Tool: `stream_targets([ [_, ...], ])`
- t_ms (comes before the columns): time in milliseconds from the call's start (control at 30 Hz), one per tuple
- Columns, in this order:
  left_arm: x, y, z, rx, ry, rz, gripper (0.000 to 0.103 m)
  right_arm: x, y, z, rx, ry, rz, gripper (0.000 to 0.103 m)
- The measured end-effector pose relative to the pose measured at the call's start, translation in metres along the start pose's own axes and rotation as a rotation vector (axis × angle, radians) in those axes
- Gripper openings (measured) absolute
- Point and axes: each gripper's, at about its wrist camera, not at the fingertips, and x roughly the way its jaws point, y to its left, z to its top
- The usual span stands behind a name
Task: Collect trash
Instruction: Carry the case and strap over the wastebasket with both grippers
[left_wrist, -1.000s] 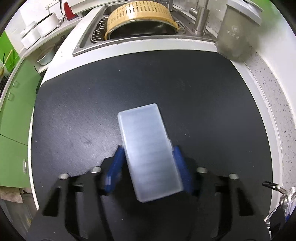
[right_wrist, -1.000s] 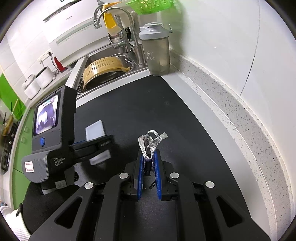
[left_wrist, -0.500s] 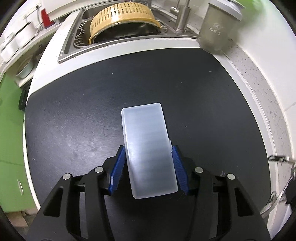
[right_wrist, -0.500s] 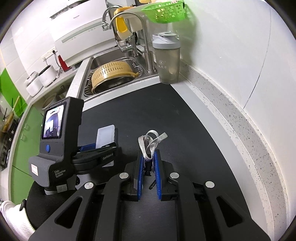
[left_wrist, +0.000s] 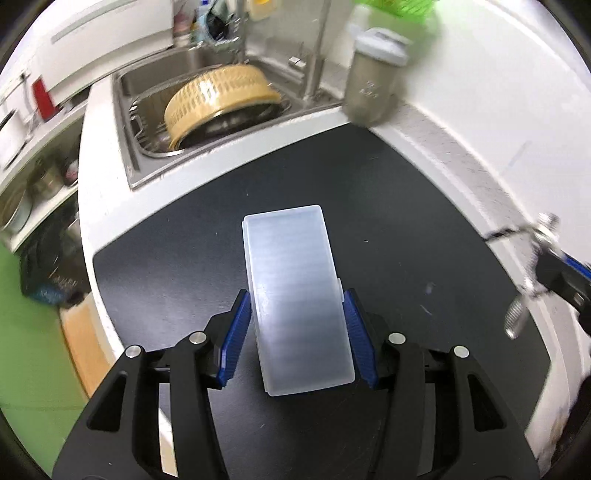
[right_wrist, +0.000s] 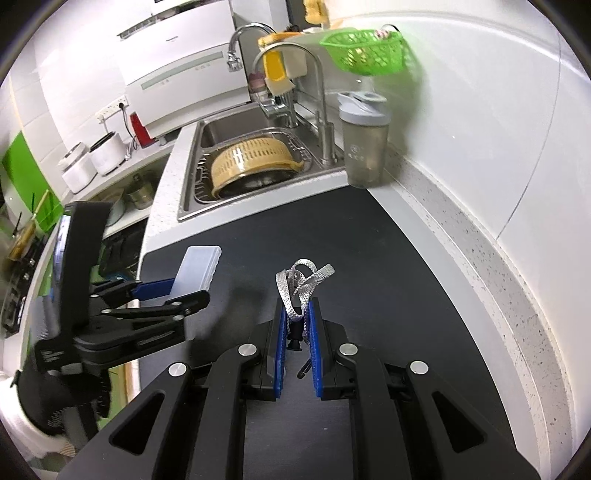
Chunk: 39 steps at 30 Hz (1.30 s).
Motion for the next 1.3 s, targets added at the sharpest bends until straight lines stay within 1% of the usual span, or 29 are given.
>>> stream_targets([
  [100, -0.028, 0.012, -0.003, 0.052, -0.033, -0.039, 0.051, -0.009, 0.014, 0.004, 0.0, -0.014, 0.011, 0.011],
  [233, -0.062, 0.028, -0.008, 0.105, -0.073, -0.053, 0.051, -0.02, 0.044, 0.006, -0.03, -0.037, 0.027, 0.011],
  [333, -0.089, 0.051, -0.018, 0.122, -0.1, -0.058, 0.051, -0.027, 0.074, 0.009, -0.064, -0.051, 0.065, 0.011],
  [400, -0.106, 0.073, -0.026, 0.118, -0.116, -0.055, 0.051, -0.028, 0.099, 0.012, -0.101, -0.055, 0.081, 0.011],
  [533, -0.131, 0.125, -0.042, 0.089, -0.133, -0.041, 0.051, -0.018, 0.155, 0.018, -0.161, -0.054, 0.144, 0.011],
  [633, -0.145, 0.17, -0.06, 0.056, -0.142, -0.027, 0.051, -0.003, 0.202, 0.021, -0.21, -0.039, 0.199, 0.011],
  [800, -0.157, 0.237, -0.089, -0.003, -0.145, 0.012, 0.051, 0.036, 0.282, 0.023, -0.298, 0.009, 0.281, 0.011],
  [867, -0.158, 0.267, -0.103, -0.033, -0.144, 0.034, 0.051, 0.05, 0.306, 0.02, -0.319, 0.025, 0.311, 0.011],
  [967, -0.153, 0.304, -0.123, -0.079, -0.13, 0.063, 0.051, 0.086, 0.348, 0.016, -0.355, 0.065, 0.359, 0.011],
  [1033, -0.145, 0.329, -0.137, -0.114, -0.118, 0.073, 0.051, 0.106, 0.37, 0.009, -0.376, 0.087, 0.374, 0.011],
  [1133, -0.122, 0.374, -0.165, -0.182, -0.096, 0.093, 0.051, 0.15, 0.402, -0.007, -0.402, 0.132, 0.402, 0.011],
  [1167, -0.115, 0.383, -0.172, -0.196, -0.092, 0.093, 0.051, 0.161, 0.409, -0.012, -0.409, 0.146, 0.408, 0.011],
  [1267, -0.079, 0.421, -0.197, -0.252, -0.066, 0.101, 0.051, 0.209, 0.431, -0.031, -0.44, 0.193, 0.421, 0.011],
  [1300, -0.064, 0.434, -0.207, -0.276, -0.059, 0.093, 0.051, 0.229, 0.438, -0.039, -0.448, 0.213, 0.426, 0.011],
])
